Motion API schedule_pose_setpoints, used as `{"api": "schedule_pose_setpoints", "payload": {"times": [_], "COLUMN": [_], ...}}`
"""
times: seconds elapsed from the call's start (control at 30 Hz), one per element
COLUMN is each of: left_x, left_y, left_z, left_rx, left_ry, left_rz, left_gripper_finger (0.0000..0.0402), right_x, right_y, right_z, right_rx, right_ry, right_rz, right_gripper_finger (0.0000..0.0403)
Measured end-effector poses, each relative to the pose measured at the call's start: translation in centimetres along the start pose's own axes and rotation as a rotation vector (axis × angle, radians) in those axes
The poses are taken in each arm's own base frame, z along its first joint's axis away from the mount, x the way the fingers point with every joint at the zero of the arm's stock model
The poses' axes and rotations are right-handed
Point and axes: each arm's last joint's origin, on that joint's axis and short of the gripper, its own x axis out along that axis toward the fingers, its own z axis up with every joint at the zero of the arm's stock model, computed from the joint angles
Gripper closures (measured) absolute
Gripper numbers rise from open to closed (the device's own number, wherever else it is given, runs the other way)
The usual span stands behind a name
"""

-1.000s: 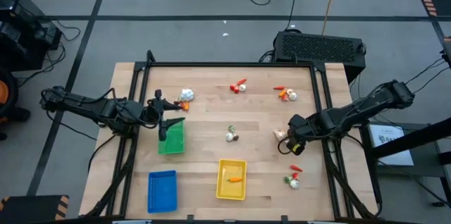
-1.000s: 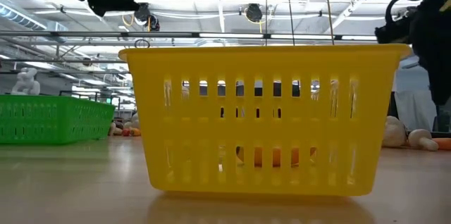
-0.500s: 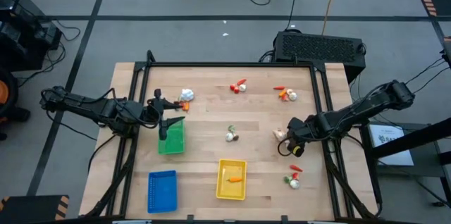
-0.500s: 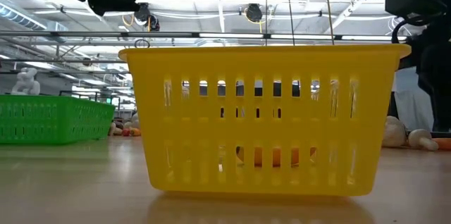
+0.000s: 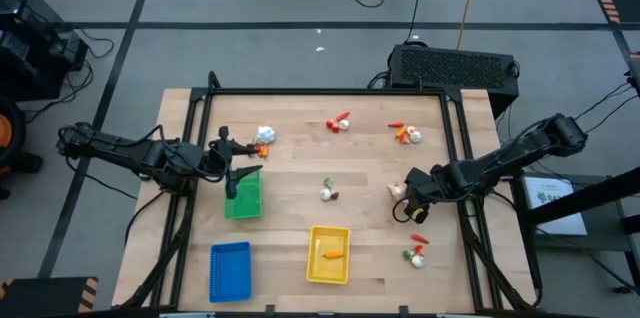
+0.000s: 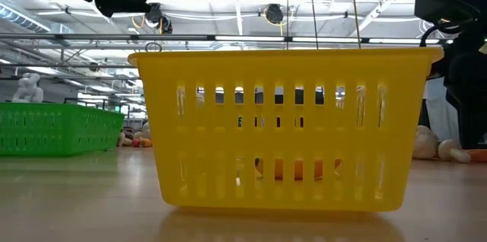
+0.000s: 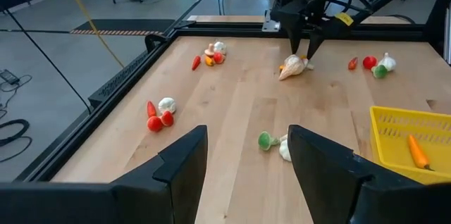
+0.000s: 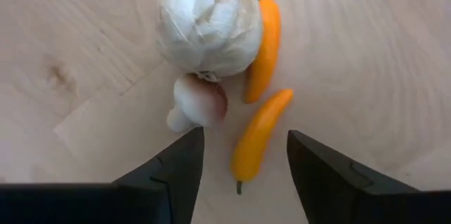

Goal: Sort produce into baskets
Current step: Put the yellow chili pepper into the yellow basket

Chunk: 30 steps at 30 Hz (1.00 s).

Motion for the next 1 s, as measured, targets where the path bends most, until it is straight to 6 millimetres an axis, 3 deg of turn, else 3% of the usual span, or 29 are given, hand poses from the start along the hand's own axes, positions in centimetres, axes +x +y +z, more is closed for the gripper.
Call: {"api": "schedule_pose_setpoints", "payload": {"times": [0.47,0.83,1.0], "left_x": [0.0,0.0,0.0], "left_y": [0.0,0.0,0.0], "left_z": [0.0,0.0,0.0], "left_rx": [0.007,0.0,-0.002], "left_ry": [0.005,0.0,-0.003], "left_rz": [0.0,0.0,0.0], "left_gripper_finger": [0.0196,0.0196,0.0196], "right_x": [2.1,2.1,1.1], "right_y": [0.5,0.5,0.9], "right_z": [0.0,0.0,0.4], "right_rx": [-0.03,-0.029,-0.048], "right_ry": [0.076,0.077,0.067], "right_rz": [-0.107,-0.098,-0.101], "right_gripper_finger": [0.0224,0.0345,0.0377]}}
